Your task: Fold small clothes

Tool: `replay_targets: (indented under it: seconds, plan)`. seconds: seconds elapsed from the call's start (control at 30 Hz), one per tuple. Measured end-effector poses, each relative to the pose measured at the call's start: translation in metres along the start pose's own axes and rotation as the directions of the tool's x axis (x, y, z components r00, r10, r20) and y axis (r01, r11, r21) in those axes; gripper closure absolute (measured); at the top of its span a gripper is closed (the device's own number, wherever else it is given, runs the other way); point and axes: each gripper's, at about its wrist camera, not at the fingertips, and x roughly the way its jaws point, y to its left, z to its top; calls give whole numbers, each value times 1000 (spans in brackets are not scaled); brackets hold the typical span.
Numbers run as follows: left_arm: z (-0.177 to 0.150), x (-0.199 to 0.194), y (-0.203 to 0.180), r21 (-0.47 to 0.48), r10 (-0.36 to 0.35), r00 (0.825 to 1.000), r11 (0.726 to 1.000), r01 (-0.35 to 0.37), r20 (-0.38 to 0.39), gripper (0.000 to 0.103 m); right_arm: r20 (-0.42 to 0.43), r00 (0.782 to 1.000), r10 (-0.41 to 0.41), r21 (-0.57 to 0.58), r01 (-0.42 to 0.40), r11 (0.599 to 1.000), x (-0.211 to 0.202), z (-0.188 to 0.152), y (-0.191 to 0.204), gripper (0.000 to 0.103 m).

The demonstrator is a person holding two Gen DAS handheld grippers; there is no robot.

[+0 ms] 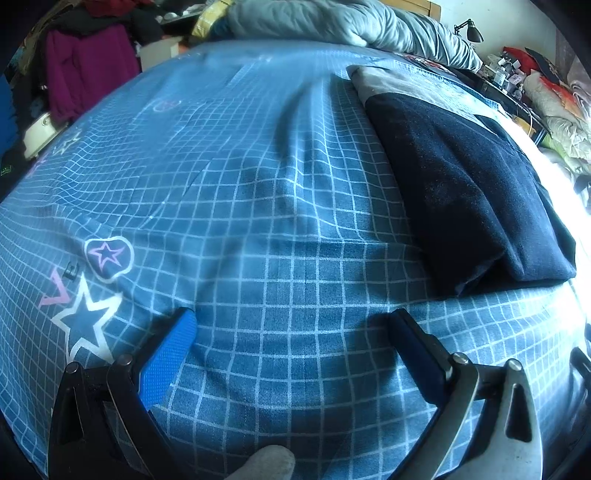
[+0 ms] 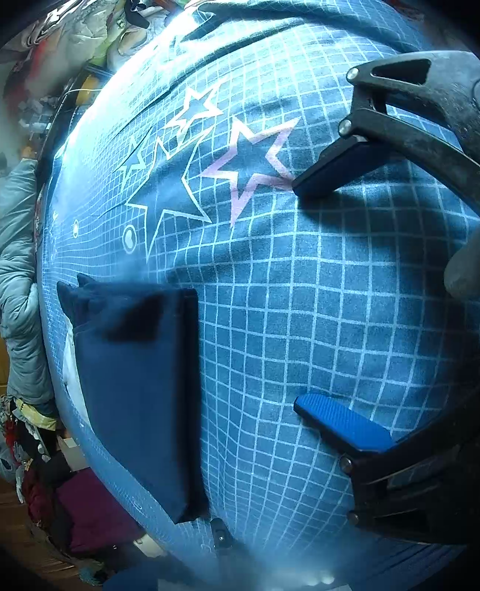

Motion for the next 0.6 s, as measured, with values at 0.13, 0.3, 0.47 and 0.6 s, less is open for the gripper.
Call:
replay_targets:
  seconds: [0.13,0.3,0.47,0.6]
  plan:
    - [8,-6,1,8,-49,999,999,49,-7,0,-34,999,-8,-7,7,1000,-11,19,6,0]
    - [27,-63,-14,49,-104,988,994,99,112,2,109,994,-22,-31,25,999,-67,47,26,0]
    - [55,-174,-42,129,-142,923,986,101,357,0,251,968,-15,-47,27,999,-131,79,48,0]
    - [64,-242,-62,162,-111,853,986,31,510,0,349,937,-7,-46,25,999,-171,95,59,0]
